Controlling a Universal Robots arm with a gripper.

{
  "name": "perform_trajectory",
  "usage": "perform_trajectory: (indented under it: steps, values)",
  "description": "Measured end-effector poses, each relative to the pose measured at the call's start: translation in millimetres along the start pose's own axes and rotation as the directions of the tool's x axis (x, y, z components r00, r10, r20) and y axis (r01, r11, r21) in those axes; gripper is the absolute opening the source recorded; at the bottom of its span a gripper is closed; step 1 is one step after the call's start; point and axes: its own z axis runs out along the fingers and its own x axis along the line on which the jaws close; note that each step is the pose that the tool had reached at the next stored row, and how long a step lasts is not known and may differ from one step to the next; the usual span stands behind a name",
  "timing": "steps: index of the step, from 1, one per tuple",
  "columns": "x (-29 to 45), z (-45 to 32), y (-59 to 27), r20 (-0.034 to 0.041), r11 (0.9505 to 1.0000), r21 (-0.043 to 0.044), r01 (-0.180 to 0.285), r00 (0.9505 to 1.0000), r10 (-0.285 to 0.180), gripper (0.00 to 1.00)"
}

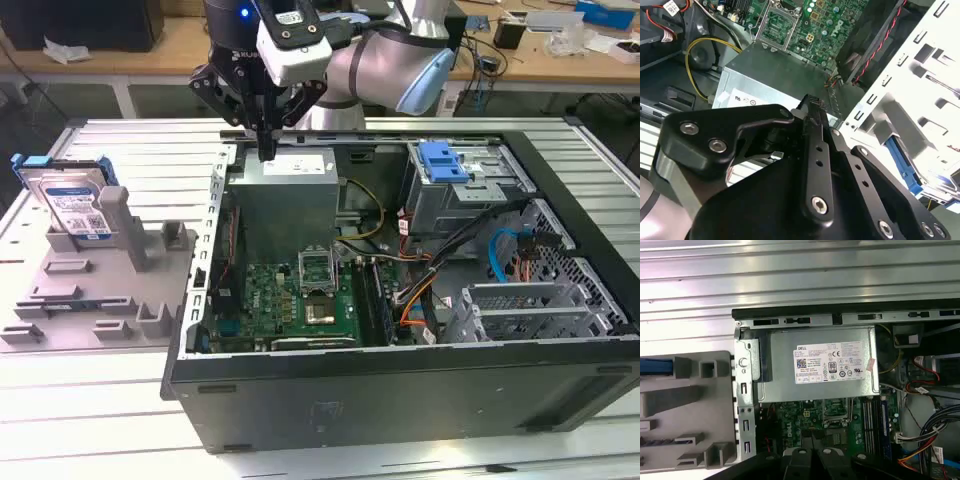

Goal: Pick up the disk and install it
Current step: 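Reach for the disk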

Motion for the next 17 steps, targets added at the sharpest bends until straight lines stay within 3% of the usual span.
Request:
perform_trajectory:
  steps: [13,17]
  values:
    - [0.0,0.0,0.0,0.0,1.0,-0.0001,0.0,1.0,0.0,0.11]
    - [4.3,-0.1,0.7,0.0,1.0,0.0,0.0,1.0,0.0,0.11]
